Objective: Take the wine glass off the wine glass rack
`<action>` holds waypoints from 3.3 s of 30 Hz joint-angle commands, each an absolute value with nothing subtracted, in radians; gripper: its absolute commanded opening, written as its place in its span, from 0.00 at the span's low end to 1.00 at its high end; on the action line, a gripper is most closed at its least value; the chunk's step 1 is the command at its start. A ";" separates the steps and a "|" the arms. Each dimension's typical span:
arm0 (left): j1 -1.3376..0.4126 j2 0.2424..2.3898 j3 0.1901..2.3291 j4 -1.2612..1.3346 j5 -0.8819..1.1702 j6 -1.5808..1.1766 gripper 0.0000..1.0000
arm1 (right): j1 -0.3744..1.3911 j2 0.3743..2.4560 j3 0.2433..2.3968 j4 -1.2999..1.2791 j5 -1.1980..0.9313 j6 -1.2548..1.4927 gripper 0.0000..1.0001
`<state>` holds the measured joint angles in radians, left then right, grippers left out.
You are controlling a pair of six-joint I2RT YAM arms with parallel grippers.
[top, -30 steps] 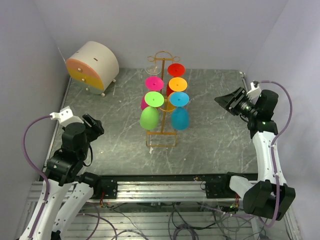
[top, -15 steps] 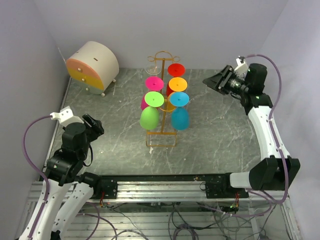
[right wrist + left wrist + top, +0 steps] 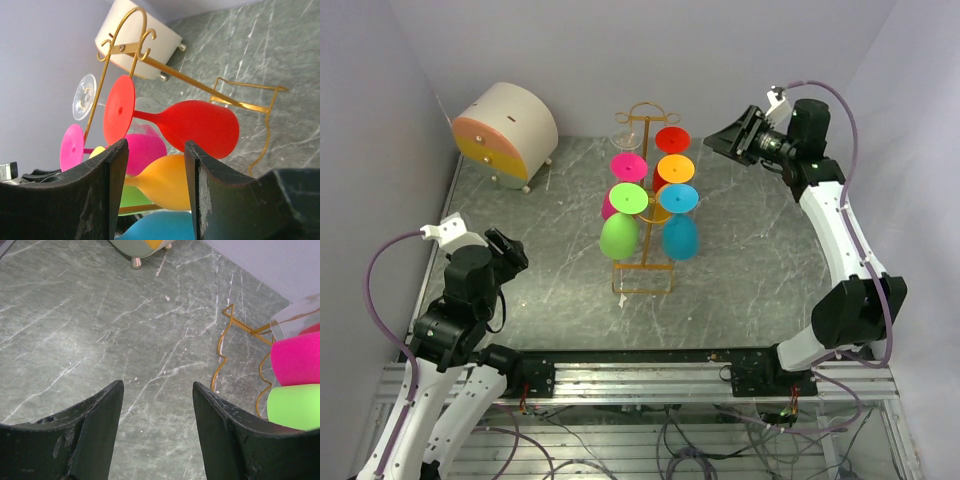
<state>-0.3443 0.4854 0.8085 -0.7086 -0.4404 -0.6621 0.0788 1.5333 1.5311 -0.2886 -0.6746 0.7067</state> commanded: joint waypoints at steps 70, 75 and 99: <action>-0.376 0.493 0.807 -0.713 -0.482 -0.686 0.67 | 0.204 1.563 1.525 -0.041 -0.504 0.982 0.00; -0.376 0.494 0.807 -0.713 -0.485 -0.688 0.67 | 0.183 1.517 1.464 -0.025 -0.463 1.020 0.00; -0.385 0.492 0.810 -0.705 -0.476 -0.682 0.66 | 0.109 1.356 1.270 0.148 -0.432 1.087 0.00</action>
